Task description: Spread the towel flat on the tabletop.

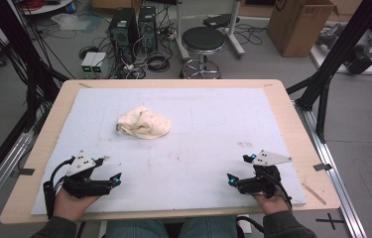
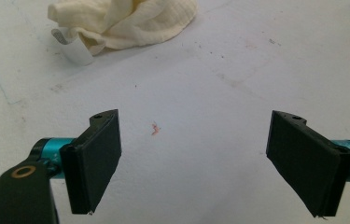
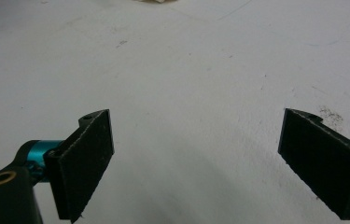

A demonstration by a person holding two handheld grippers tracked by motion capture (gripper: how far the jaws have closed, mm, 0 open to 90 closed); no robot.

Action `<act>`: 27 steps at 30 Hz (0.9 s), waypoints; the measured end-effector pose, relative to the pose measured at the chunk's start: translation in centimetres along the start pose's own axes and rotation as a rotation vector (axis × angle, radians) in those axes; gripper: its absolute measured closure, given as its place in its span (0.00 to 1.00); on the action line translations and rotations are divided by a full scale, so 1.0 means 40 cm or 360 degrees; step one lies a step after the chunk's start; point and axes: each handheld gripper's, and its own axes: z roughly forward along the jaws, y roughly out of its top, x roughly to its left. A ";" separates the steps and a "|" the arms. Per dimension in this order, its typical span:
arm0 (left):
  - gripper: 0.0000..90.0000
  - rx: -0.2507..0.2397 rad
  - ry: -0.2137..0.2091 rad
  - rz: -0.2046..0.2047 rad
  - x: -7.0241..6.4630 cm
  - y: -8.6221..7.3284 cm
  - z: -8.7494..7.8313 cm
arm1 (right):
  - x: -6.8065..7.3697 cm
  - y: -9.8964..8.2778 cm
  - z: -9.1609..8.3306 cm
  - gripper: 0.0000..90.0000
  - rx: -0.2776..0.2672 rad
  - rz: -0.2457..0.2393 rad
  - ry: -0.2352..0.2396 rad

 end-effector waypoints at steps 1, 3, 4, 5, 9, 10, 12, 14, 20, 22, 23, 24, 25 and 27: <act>0.21 -0.0002 0.0000 -0.0007 0.000 0.000 0.002 | -0.004 -0.002 0.002 0.11 0.0000 0.0002 0.0005; 0.21 0.0008 0.0003 -0.0001 0.002 0.000 0.005 | -0.007 -0.003 0.002 0.11 0.0003 -0.0001 0.0008; 0.21 0.0013 -0.0002 -0.0003 0.002 -0.001 0.005 | -0.007 -0.003 0.002 0.11 0.0003 -0.0001 0.0008; 0.21 0.0013 0.0001 -0.0002 0.002 -0.001 0.005 | -0.006 -0.003 0.001 0.11 0.0004 0.0001 0.0013; 0.21 0.0004 0.0006 -0.0002 0.001 -0.002 0.002 | -0.002 -0.001 0.002 0.11 -0.0004 -0.0010 0.0023; 0.21 0.0011 0.0004 0.0004 0.001 -0.002 0.001 | -0.001 -0.001 0.002 0.11 -0.0005 -0.0011 0.0024; 0.21 0.0009 0.0000 0.0004 0.002 -0.002 0.002 | 0.000 -0.002 -0.001 0.11 -0.0003 -0.0002 0.0022; 0.21 0.0003 -0.0002 -0.0002 0.001 -0.003 0.003 | 0.001 -0.002 -0.002 0.11 -0.0001 0.0007 0.0023; 0.21 -0.0004 -0.0004 -0.0002 0.000 -0.003 0.001 | 0.002 -0.002 -0.002 0.11 -0.0004 0.0008 0.0017; 0.21 0.0003 -0.0003 0.0005 0.001 -0.003 0.001 | 0.002 -0.002 -0.001 0.11 -0.0001 0.0005 0.0021; 0.21 0.0003 -0.0004 0.0004 0.001 -0.003 0.001 | 0.002 -0.002 0.000 0.11 -0.0005 -0.0002 0.0023; 0.21 0.0002 -0.0003 0.0005 0.001 -0.003 0.002 | 0.002 -0.002 0.000 0.11 -0.0005 -0.0002 0.0023; 0.21 0.0002 -0.0004 0.0006 0.001 -0.003 0.002 | 0.002 -0.002 -0.001 0.11 -0.0007 0.0000 0.0024; 0.22 0.0001 -0.0015 0.0015 0.001 -0.004 0.001 | 0.002 -0.001 -0.001 0.11 -0.0011 0.0000 0.0025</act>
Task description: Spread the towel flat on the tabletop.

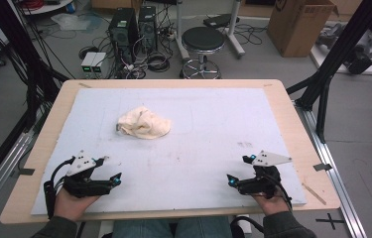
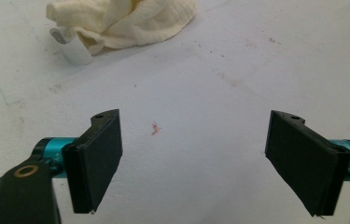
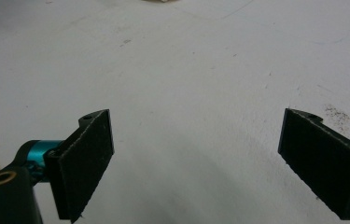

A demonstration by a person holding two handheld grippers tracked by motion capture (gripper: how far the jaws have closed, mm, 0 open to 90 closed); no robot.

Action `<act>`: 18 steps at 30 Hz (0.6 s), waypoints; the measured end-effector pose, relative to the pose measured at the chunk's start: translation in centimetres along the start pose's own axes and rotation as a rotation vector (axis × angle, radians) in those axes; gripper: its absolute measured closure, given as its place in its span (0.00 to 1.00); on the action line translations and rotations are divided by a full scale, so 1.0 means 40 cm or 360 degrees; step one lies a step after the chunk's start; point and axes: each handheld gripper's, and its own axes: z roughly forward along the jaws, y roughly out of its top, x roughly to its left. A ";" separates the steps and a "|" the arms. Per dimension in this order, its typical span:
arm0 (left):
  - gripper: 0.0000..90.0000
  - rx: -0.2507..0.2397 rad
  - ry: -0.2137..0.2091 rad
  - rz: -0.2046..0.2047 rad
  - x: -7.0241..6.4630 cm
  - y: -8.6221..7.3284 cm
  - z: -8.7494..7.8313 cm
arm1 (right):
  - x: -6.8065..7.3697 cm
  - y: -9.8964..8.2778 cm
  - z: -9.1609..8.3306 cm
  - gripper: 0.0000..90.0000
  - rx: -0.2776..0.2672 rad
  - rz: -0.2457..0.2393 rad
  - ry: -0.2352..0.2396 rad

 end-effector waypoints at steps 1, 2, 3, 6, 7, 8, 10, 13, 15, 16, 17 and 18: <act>0.24 -0.0006 -0.0007 0.0000 0.000 0.000 0.000 | 0.000 0.000 0.000 0.11 -0.0002 0.0000 0.0000; 0.25 -0.0005 -0.0004 -0.0001 -0.001 0.000 0.001 | 0.001 0.000 -0.001 0.11 0.0002 0.0008 0.0000; 0.25 -0.0003 -0.0005 -0.0001 0.000 0.000 0.001 | 0.001 0.000 -0.001 0.11 0.0002 0.0008 -0.0001; 0.25 -0.0007 -0.0004 -0.0010 -0.001 0.001 0.001 | 0.000 0.000 0.000 0.11 -0.0003 0.0002 0.0005; 0.25 -0.0008 -0.0007 -0.0011 0.000 0.002 0.002 | 0.000 0.000 0.000 0.11 -0.0004 0.0001 0.0004; 0.25 -0.0009 -0.0009 -0.0019 0.000 0.003 0.001 | 0.000 0.000 0.000 0.11 -0.0004 0.0001 0.0004; 0.26 -0.0013 -0.0011 -0.0026 0.002 0.007 0.001 | 0.000 0.000 0.000 0.11 -0.0004 0.0000 0.0006; 0.29 -0.0031 -0.0028 -0.0042 0.004 0.018 0.004 | 0.002 0.000 -0.001 0.11 -0.0004 0.0009 0.0012; 0.31 -0.0038 -0.0041 -0.0037 0.005 0.029 0.010 | 0.004 0.001 -0.004 0.11 -0.0006 0.0001 0.0011; 0.31 -0.0034 -0.0044 -0.0033 0.005 0.035 0.014 | 0.004 0.001 -0.004 0.11 -0.0006 0.0001 0.0011; 0.31 -0.0037 -0.0046 -0.0034 0.004 0.040 0.020 | 0.003 0.001 -0.006 0.11 -0.0020 0.0004 0.0010; 0.31 -0.0029 -0.0057 -0.0028 0.005 0.046 0.025 | 0.002 0.001 -0.008 0.11 -0.0027 0.0007 0.0010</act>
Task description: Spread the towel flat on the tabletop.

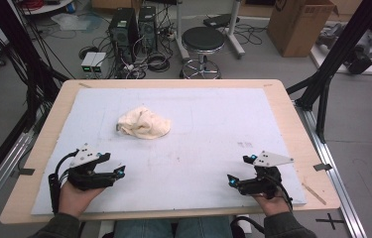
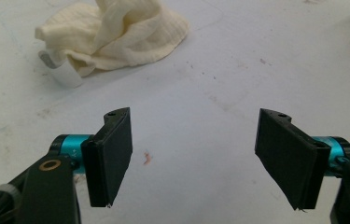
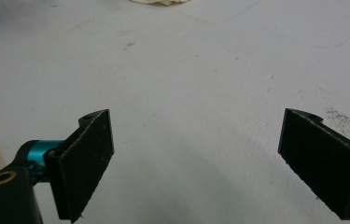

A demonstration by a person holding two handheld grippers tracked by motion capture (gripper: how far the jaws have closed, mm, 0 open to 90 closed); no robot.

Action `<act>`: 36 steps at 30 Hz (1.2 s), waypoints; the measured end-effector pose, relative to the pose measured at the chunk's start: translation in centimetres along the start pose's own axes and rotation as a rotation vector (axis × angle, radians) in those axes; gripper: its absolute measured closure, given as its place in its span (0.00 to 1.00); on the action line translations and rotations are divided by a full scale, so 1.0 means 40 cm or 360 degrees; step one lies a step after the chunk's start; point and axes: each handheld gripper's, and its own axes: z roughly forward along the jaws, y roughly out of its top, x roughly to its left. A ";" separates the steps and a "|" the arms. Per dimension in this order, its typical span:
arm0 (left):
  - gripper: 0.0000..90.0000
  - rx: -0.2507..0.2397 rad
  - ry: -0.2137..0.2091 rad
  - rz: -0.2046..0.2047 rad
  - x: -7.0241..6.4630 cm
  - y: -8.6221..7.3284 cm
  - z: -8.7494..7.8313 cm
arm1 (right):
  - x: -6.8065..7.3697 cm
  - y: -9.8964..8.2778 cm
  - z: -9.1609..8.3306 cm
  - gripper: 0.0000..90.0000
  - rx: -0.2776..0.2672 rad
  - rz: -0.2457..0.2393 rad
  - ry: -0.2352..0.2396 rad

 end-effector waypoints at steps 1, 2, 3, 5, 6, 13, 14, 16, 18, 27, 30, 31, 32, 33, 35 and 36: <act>0.31 -0.0008 -0.0008 -0.0004 0.001 0.005 0.007 | 0.000 0.000 0.000 0.11 0.0000 0.0000 0.0000; 0.31 -0.0005 -0.0027 -0.0010 0.002 0.010 0.012 | -0.002 0.000 -0.001 0.11 0.0001 0.0005 0.0002; 0.31 -0.0001 -0.0037 -0.0008 0.003 0.014 0.018 | -0.005 -0.001 -0.004 0.11 -0.0001 0.0009 -0.0004; 0.32 -0.0009 -0.0043 -0.0010 0.006 0.019 0.029 | -0.005 -0.002 -0.005 0.11 0.0001 0.0013 -0.0007; 0.33 -0.0017 -0.0039 -0.0022 0.010 0.023 0.033 | -0.007 -0.003 -0.006 0.11 -0.0002 0.0006 -0.0011; 0.36 -0.0065 -0.0019 -0.0074 0.027 0.063 0.085 | -0.010 -0.003 -0.015 0.11 -0.0024 0.0020 -0.0017; 0.36 -0.0059 -0.0024 -0.0080 0.029 0.068 0.095 | -0.011 -0.002 -0.014 0.11 -0.0027 0.0024 -0.0013; 0.37 -0.0041 -0.0031 -0.0098 0.031 0.082 0.118 | -0.011 0.000 -0.012 0.11 -0.0029 0.0020 -0.0014; 0.39 -0.0033 -0.0026 -0.0081 0.035 0.100 0.134 | -0.010 0.001 -0.008 0.11 -0.0024 0.0013 -0.0004; 0.39 -0.0028 0.0068 -0.0161 0.073 0.162 0.213 | -0.013 0.002 -0.006 0.11 -0.0034 0.0020 0.0003; 0.40 -0.0039 0.0088 -0.0205 0.089 0.172 0.236 | -0.013 0.000 -0.002 0.11 -0.0024 0.0018 0.0009; 0.40 -0.0044 0.0089 -0.0229 0.092 0.176 0.244 | -0.013 0.000 -0.001 0.11 -0.0023 0.0016 0.0014; 0.41 -0.0053 0.0096 -0.0245 0.095 0.179 0.252 | -0.013 0.000 0.000 0.11 -0.0021 0.0020 0.0016; 0.43 -0.0045 0.0097 -0.0245 0.101 0.183 0.258 | -0.014 0.000 0.000 0.11 -0.0025 0.0014 0.0015; 0.43 -0.0014 0.0110 -0.0237 0.106 0.195 0.272 | -0.013 0.000 -0.003 0.11 -0.0033 0.0011 0.0006; 0.44 -0.0017 0.0115 -0.0232 0.108 0.200 0.277 | -0.014 0.000 -0.003 0.11 -0.0037 0.0005 0.0007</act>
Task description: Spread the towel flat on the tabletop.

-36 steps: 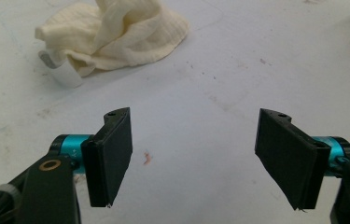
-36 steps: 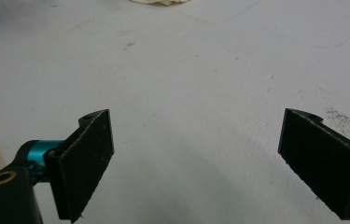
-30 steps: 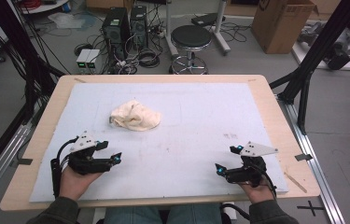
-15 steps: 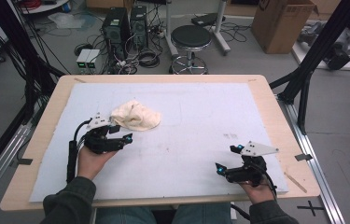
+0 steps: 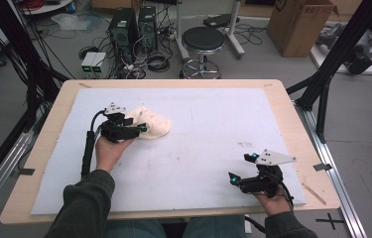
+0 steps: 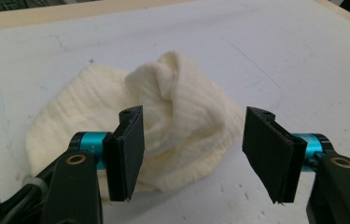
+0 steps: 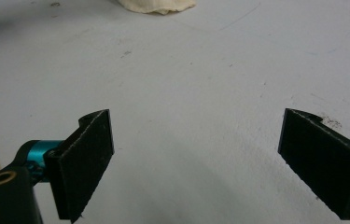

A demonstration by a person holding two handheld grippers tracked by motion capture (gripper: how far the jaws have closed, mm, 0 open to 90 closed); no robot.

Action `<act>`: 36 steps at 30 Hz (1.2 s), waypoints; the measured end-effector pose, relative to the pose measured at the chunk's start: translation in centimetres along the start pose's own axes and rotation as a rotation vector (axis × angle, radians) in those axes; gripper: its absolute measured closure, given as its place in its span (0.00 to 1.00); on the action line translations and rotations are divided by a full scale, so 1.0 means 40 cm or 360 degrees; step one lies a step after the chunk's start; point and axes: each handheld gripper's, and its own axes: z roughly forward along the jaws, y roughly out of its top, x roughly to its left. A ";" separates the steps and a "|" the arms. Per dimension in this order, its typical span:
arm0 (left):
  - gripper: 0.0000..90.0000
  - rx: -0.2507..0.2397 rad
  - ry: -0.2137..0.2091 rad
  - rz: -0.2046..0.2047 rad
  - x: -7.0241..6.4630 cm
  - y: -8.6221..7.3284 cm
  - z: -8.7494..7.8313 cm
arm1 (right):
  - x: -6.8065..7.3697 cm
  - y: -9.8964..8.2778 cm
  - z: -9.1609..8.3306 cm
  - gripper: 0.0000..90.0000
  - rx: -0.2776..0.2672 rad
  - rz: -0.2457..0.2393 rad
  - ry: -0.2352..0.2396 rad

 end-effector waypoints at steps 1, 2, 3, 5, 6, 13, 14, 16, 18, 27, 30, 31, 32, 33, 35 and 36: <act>0.44 -0.0004 0.0000 -0.0011 0.001 0.004 0.008 | 0.000 0.000 0.000 0.11 0.0002 0.0004 0.0003; 0.44 0.0012 0.0002 -0.0019 0.003 0.007 0.017 | 0.000 0.000 0.000 0.11 -0.0003 -0.0007 0.0005; 0.44 0.0013 0.0009 -0.0015 0.004 0.007 0.026 | 0.000 0.000 0.000 0.11 -0.0003 -0.0007 0.0005; 0.44 0.0032 0.0023 -0.0019 0.007 0.001 0.044 | 0.003 0.001 0.000 0.11 0.0001 0.0004 0.0009; 0.44 0.0061 0.0031 -0.0025 0.010 -0.005 0.058 | 0.002 0.001 0.001 0.11 0.0002 -0.0004 0.0007; 0.44 0.0116 0.0056 -0.0106 0.019 -0.027 0.113 | 0.003 0.003 0.006 0.11 -0.0004 -0.0027 0.0031; 0.45 0.0127 0.0059 -0.0112 0.020 -0.030 0.118 | 0.003 0.004 0.006 0.11 0.0000 -0.0024 0.0033; 0.48 0.0173 0.0074 -0.0095 0.022 -0.036 0.128 | 0.003 0.004 0.007 0.11 -0.0002 -0.0025 0.0033; 0.51 0.0200 0.0093 -0.0094 0.022 -0.042 0.138 | 0.003 0.004 0.007 0.11 -0.0004 -0.0029 0.0033; 0.69 0.0220 0.0239 -0.0012 0.004 -0.046 0.158 | 0.002 0.006 0.005 0.11 -0.0020 -0.0026 0.0049; 0.76 0.0230 0.0253 0.0014 -0.001 -0.044 0.160 | 0.002 0.008 0.004 0.11 -0.0032 -0.0035 0.0051; 0.79 0.0231 0.0254 0.0015 -0.002 -0.042 0.161 | 0.002 0.008 0.004 0.11 -0.0038 -0.0040 0.0050; 0.82 0.0241 0.0259 0.0022 -0.003 -0.041 0.160 | 0.002 0.008 0.004 0.11 -0.0038 -0.0040 0.0052; 0.84 0.0242 0.0252 0.0019 -0.004 -0.040 0.161 | 0.003 0.008 0.004 0.11 -0.0036 -0.0039 0.0059; 0.86 0.0253 0.0249 0.0023 -0.004 -0.037 0.158 | 0.003 0.009 0.004 0.11 -0.0037 -0.0043 0.0066; 0.87 0.0245 0.0244 0.0010 -0.005 -0.037 0.157 | 0.003 0.008 0.004 0.11 -0.0039 -0.0046 0.0064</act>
